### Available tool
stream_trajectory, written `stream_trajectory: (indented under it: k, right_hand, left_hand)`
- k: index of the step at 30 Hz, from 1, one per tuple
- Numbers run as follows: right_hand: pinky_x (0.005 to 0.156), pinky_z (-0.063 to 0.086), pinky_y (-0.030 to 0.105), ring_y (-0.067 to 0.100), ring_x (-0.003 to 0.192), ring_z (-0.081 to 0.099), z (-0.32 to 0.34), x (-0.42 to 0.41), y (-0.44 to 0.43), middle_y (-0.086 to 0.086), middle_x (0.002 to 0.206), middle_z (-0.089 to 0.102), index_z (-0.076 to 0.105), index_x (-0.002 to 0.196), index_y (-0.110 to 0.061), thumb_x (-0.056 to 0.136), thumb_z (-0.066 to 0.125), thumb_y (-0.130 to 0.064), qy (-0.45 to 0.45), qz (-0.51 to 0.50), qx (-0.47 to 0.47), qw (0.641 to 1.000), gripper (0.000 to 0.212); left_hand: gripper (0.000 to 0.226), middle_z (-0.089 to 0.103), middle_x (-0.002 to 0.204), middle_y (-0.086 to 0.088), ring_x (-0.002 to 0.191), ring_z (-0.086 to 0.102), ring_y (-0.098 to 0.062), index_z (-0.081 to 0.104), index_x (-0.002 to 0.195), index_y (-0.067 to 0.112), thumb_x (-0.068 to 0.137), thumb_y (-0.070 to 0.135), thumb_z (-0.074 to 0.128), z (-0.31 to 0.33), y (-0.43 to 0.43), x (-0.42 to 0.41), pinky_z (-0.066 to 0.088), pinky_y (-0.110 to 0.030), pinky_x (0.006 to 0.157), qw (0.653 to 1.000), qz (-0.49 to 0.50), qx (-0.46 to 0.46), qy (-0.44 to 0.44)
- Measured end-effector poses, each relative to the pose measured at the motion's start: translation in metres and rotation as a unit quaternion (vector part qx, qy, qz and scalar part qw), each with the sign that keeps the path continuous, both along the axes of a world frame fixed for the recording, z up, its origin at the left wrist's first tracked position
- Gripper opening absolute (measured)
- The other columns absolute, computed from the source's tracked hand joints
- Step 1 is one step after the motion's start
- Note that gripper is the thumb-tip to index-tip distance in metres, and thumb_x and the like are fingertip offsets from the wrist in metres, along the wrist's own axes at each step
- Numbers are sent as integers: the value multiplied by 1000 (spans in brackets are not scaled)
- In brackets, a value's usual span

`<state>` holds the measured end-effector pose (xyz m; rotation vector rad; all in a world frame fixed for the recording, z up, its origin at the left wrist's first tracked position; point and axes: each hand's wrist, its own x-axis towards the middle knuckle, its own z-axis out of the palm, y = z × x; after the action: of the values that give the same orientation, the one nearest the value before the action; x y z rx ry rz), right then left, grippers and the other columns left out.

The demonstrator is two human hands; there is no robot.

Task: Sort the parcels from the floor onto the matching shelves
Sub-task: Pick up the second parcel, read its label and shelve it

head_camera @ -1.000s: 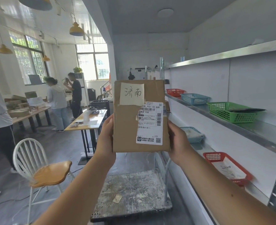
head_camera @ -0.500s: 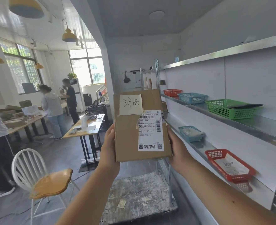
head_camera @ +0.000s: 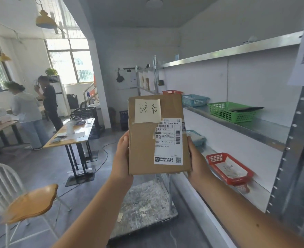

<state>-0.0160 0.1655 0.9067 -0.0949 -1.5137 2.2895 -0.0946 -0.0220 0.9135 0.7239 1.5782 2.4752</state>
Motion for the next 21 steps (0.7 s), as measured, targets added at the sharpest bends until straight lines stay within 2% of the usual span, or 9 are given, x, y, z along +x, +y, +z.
stream_trajectory:
  k: [2,4,7,9,12,16,18,20,21]
  right_hand:
    - [101,55,44,15,99,80,-2,11,10,-2,106,85,86,95,-35,75,55,-67,2,-24,-3,1000,49]
    - [101,55,42,10,101,79,-3,24,21,-5,110,84,82,107,-33,76,53,-68,1,-38,3,999,54]
    - [89,58,33,10,105,79,-1,47,38,-8,110,84,77,115,-31,78,54,-66,-4,-61,11,998,56]
    - [82,58,29,11,108,78,-1,62,51,-8,111,84,75,118,-32,82,52,-65,-10,-80,13,997,54]
    - [78,58,34,17,110,77,-5,85,75,-6,116,83,75,121,-34,105,40,-58,-29,-112,7,993,46]
    - [68,59,37,24,106,78,-10,118,108,0,120,82,74,126,-34,108,35,-58,-54,-148,8,988,49]
    - [68,60,38,23,107,78,-12,137,123,0,121,81,76,124,-35,107,38,-58,-55,-165,5,985,47]
    - [76,61,39,19,109,78,-15,156,137,-3,121,81,79,117,-39,107,40,-57,-54,-175,11,983,44]
    - [80,60,38,17,110,78,-16,165,142,-5,120,82,80,114,-40,107,41,-56,-54,-178,13,982,42]
  left_hand:
    - [48,74,135,-13,123,71,-31,71,136,19,108,47,45,-3,14,4,58,-48,103,1000,-10,-10,-2]
    - [53,69,144,-18,132,66,-38,64,146,13,110,46,43,-8,30,9,59,-47,103,1000,-27,-14,-2]
    - [52,69,144,-17,131,67,-35,60,149,11,112,43,42,-14,55,15,63,-39,94,999,-46,-7,-15]
    - [58,66,148,-18,137,63,-38,59,151,13,106,49,49,-16,72,21,58,-45,100,998,-63,-6,-26]
    - [60,66,149,-19,138,61,-40,59,151,13,103,50,54,-14,97,38,57,-49,104,996,-82,-5,-34]
    - [61,62,152,-20,142,57,-43,59,152,17,103,53,56,-13,135,64,45,-63,119,992,-121,-6,-44]
    - [59,67,147,-18,135,64,-37,62,149,16,102,52,59,-14,153,81,53,-57,113,990,-139,-3,-36]
    - [59,75,133,-12,121,72,-29,65,144,14,98,51,55,-15,169,98,62,-44,99,988,-151,7,-23]
    - [58,77,130,-10,117,73,-26,66,142,14,98,50,53,-18,177,106,64,-42,98,987,-159,7,-18]
